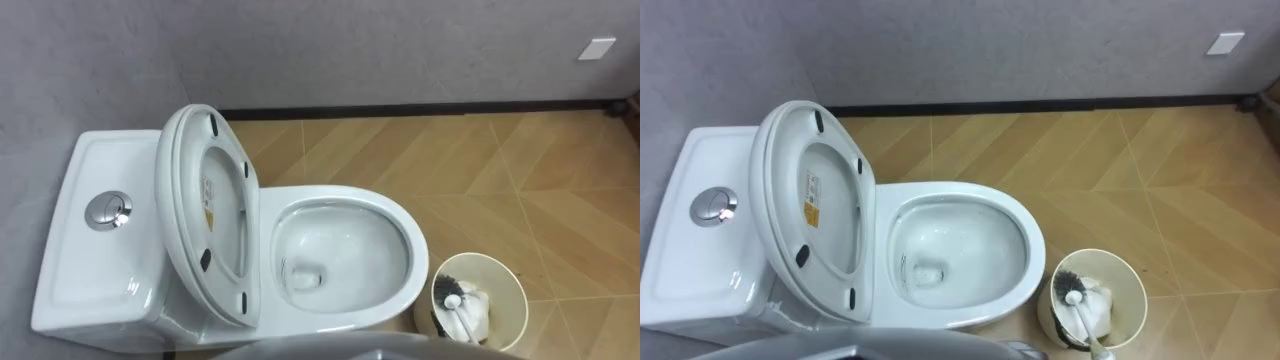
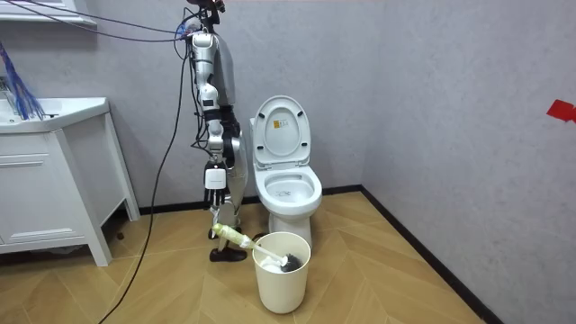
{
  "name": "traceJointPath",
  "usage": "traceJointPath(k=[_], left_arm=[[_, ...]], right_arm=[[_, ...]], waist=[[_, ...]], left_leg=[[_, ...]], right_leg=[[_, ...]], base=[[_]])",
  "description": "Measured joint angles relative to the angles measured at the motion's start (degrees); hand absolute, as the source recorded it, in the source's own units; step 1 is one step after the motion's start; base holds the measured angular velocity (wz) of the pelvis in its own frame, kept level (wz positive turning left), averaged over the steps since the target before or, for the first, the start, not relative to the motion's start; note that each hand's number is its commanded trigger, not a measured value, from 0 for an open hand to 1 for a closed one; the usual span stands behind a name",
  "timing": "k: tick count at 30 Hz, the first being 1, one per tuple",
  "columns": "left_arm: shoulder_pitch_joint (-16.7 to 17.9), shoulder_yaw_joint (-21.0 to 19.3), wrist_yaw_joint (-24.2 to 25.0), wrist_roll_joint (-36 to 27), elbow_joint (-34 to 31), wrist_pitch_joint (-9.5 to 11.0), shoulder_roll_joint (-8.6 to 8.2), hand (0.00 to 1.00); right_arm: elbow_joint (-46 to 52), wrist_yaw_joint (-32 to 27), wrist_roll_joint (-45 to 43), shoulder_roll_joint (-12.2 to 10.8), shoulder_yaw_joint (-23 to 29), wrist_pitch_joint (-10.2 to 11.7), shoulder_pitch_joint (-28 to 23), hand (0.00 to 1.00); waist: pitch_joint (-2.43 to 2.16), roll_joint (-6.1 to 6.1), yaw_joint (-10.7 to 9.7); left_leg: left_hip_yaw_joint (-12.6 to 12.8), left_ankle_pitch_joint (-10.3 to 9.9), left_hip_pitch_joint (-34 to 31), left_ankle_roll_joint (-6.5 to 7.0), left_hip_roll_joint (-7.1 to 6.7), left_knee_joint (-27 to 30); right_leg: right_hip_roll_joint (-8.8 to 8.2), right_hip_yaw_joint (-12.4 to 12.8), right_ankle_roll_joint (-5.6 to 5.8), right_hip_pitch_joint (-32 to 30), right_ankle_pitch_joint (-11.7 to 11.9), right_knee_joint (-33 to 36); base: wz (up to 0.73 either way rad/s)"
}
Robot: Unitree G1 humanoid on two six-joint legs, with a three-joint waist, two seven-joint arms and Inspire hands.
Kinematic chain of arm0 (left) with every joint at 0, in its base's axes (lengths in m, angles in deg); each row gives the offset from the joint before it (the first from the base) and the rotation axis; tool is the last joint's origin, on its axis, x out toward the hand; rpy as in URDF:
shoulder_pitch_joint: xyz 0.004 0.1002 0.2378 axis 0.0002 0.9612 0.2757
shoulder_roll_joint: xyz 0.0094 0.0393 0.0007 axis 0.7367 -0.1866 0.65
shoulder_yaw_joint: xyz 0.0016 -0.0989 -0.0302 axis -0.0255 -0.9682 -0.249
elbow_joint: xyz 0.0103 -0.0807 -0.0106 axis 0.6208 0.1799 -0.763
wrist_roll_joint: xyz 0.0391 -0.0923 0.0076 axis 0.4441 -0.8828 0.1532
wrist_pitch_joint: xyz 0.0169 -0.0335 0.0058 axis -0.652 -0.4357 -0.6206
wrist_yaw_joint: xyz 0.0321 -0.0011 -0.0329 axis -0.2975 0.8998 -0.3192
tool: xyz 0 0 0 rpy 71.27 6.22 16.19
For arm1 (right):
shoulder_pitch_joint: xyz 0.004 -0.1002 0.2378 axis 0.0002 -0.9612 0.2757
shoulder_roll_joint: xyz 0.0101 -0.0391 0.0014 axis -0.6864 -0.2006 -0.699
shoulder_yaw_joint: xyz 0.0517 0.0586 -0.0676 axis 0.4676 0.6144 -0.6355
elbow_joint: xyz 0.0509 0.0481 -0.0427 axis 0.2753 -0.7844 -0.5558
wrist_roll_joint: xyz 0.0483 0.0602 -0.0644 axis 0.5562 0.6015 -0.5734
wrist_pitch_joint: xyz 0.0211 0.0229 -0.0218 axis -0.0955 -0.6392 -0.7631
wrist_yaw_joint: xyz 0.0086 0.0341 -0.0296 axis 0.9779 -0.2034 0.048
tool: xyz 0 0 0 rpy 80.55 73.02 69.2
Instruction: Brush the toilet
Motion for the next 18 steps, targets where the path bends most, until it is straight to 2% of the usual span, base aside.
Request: traceJointPath(k=[8,18], left_arm=[[-0.05,0.08,0.19,0.01,0.04,-0.41,0.00,0.00],[0.21,0.01,-0.33,0.02,-0.50,-1.30,0.06,0.00]], right_arm=[[-0.22,-0.33,-0.82,0.02,0.01,-0.44,0.40,0.00],[-0.26,-3.04,0.02,0.06,0.11,-0.46,0.50,0.00]], waist=[[0.02,-0.04,-0.06],[-0.04,-0.72,-0.03]], left_leg=[[0.06,0.00,-0.06,0.00,0.03,-0.17],[0.20,0.04,-0.13,0.00,-0.13,-0.04]], right_leg=[[0.00,0.00,-0.01,-0.16,-0.01,0.28],[-0.03,0.46,0.01,-0.17,-0.04,-0.33]], base=[[0.00],[0.00]])
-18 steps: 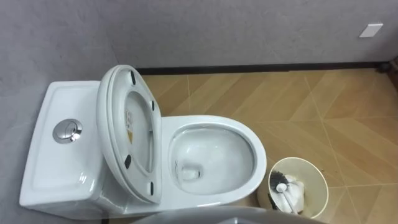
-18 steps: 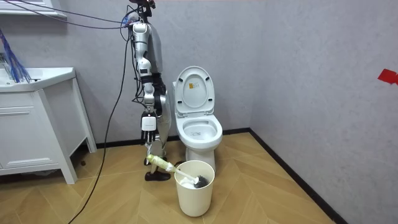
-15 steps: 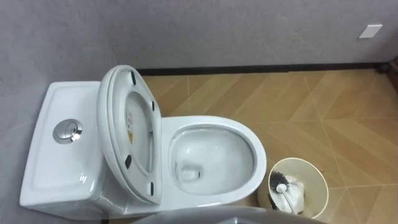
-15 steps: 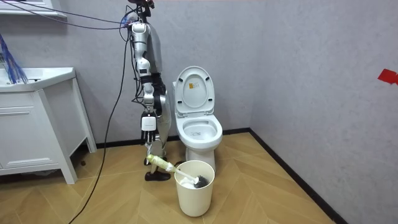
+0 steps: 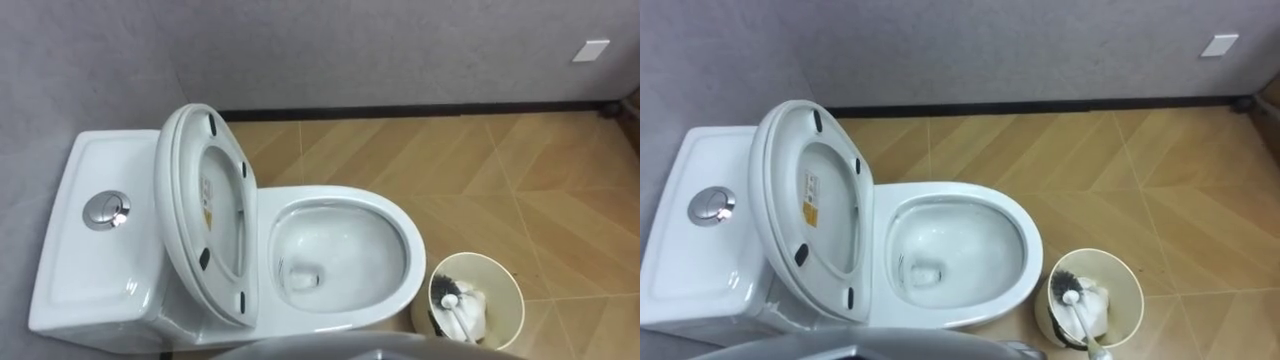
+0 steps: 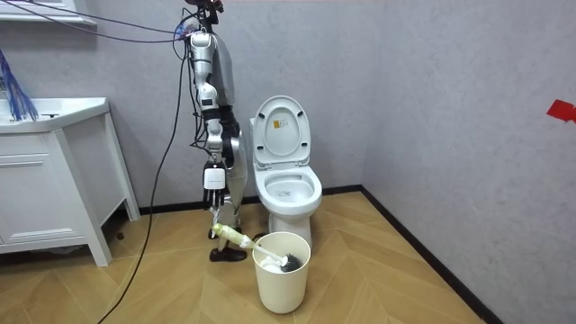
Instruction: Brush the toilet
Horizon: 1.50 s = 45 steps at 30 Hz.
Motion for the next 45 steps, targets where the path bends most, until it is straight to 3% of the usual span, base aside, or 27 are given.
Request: traceJointPath(k=[8,20,26,31,35,45], left_arm=[[0.01,0.01,-0.49,0.00,-0.07,-0.03,0.01,0.00],[0.10,-0.04,-4.55,-0.05,-0.95,0.49,-0.05,0.00],[-0.01,-0.05,-6.79,-0.03,-1.44,3.64,0.08,0.00],[0.79,-1.16,-7.84,0.01,-2.28,5.84,0.12,0.00],[1.16,-1.14,-8.56,-0.04,-2.51,6.83,0.14,0.00],[1.68,-1.27,-8.92,0.11,-2.69,8.32,0.16,0.00]], right_arm=[[0.55,-5.77,0.25,0.00,1.56,0.30,0.46,0.00],[5.43,-16.17,2.65,0.03,5.69,3.87,0.71,0.00],[10.84,-22.46,8.78,0.06,8.63,8.68,1.12,0.00],[16.10,-24.97,8.90,0.10,9.07,12.00,0.96,0.00],[20.16,-26.16,8.07,0.07,9.05,13.16,0.90,0.00],[21.31,-28.95,7.86,0.09,9.04,15.79,1.30,0.00]], waist=[[-0.02,-0.29,0.06],[0.02,0.19,0.07],[0.06,0.29,-0.10],[0.04,0.32,-0.04],[-0.22,0.45,-0.09],[-0.27,0.20,0.58]], left_leg=[[0.01,0.00,0.06,0.00,0.02,-0.12],[-0.08,-0.01,-0.26,-0.01,0.06,-0.14],[-0.04,-0.01,-0.36,-0.01,0.11,-0.24],[-0.04,-0.01,-0.90,-0.02,0.12,-0.28],[0.18,0.00,-1.87,-0.01,0.09,0.08],[0.20,0.03,-1.92,-0.02,0.14,0.19]], right_leg=[[0.09,0.38,0.00,0.15,0.00,-0.54],[0.10,0.46,0.01,-0.15,-0.01,-0.43],[0.15,0.48,-0.01,-0.21,0.01,-0.60],[0.14,0.37,0.00,-0.67,0.03,-0.62],[0.11,0.45,0.01,-1.79,0.12,-0.45],[0.11,0.37,-0.05,-1.83,0.30,-0.52]], base=[[0.00],[0.00],[0.00],[0.00],[-0.03],[0.00]])
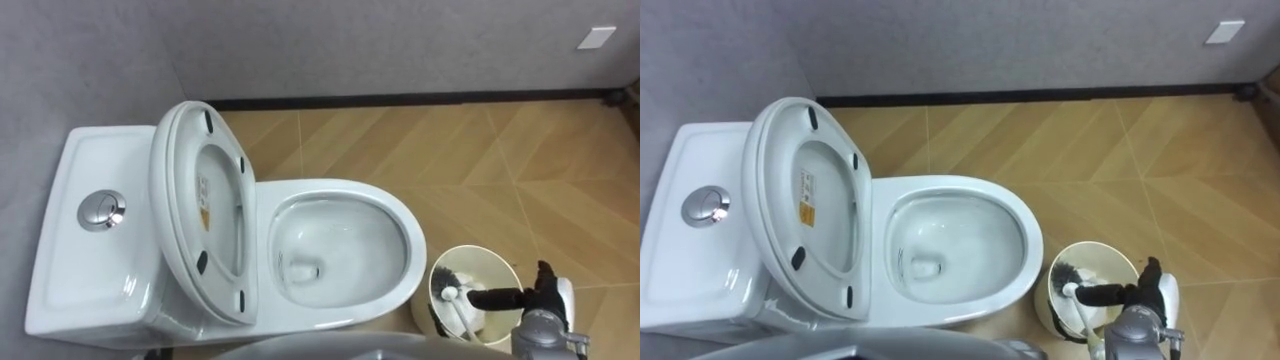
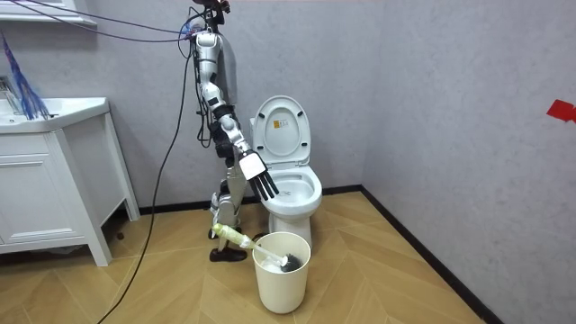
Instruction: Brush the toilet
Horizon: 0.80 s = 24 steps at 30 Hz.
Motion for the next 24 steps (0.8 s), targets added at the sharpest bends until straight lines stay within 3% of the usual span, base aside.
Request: traceJointPath(k=[13,24], left_arm=[[1.85,-3.61,0.13,2.15,-2.42,0.52,0.34,0.00],[2.17,-3.71,1.31,2.24,-2.35,0.48,0.49,0.00]], right_arm=[[-0.15,0.09,0.04,0.68,1.84,-0.04,0.37,0.00],[-1.51,0.30,0.83,0.71,1.73,-0.14,0.47,0.00]], waist=[[0.03,-0.21,0.63],[-0.01,-0.40,0.73]], left_leg=[[-0.04,0.02,-0.28,-0.02,0.10,1.15],[-0.33,0.00,-0.99,-0.02,0.10,1.59]], right_leg=[[-0.05,0.00,-0.12,0.42,0.38,0.04],[-0.06,-0.14,-0.13,0.13,0.40,0.05]], base=[[0.00],[0.00]])
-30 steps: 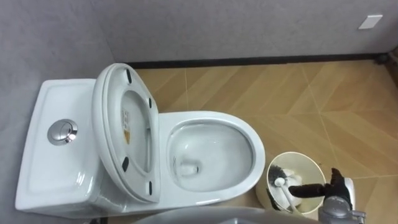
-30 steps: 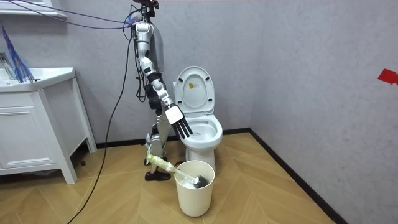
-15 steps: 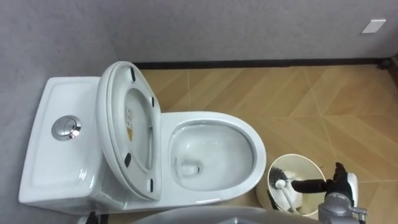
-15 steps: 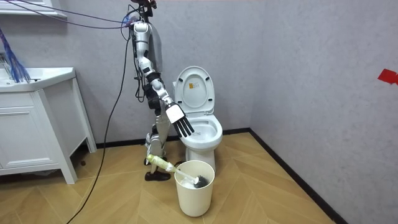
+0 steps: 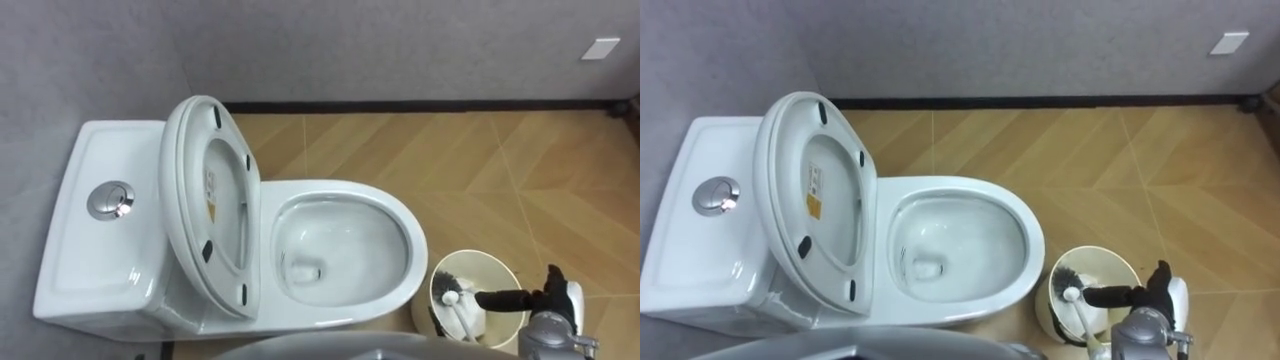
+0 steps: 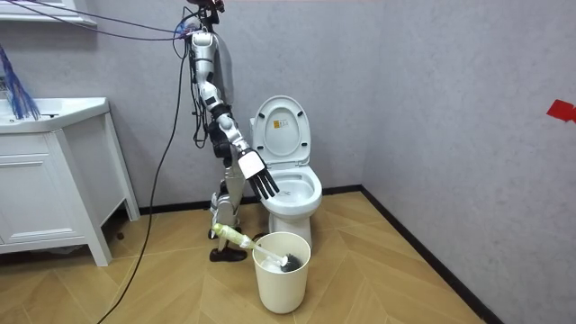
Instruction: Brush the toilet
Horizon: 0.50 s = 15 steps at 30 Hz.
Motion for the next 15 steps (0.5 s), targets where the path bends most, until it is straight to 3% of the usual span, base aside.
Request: traceJointPath(k=[5,10,15], left_arm=[[-0.14,0.05,0.48,-0.05,-0.04,0.13,0.75,0.00],[-0.39,0.57,0.46,-0.08,0.04,0.56,1.83,0.00],[-1.63,1.81,0.48,-0.07,0.05,0.53,1.88,0.00]], right_arm=[[-1.38,1.62,2.10,0.19,-0.04,-0.02,0.37,0.00],[-3.86,2.20,3.80,0.56,-0.13,-0.01,1.05,0.00],[-5.09,2.16,3.69,1.44,-0.28,-0.02,2.63,0.00]], waist=[[-0.10,-0.28,-0.07],[0.13,-0.53,-0.06],[0.09,0.01,-0.13]], left_leg=[[-0.09,0.00,-0.24,0.00,-0.03,0.07],[-0.16,0.00,-0.99,0.00,-0.04,0.32],[-0.91,0.01,-3.86,0.01,-0.08,1.35]], right_leg=[[-0.02,-0.06,0.00,-0.11,0.00,-0.05],[-0.08,-0.60,0.00,-0.67,0.00,-0.12],[-0.26,-1.38,0.01,-2.53,0.36,0.05]], base=[[0.01],[0.01],[0.05]])
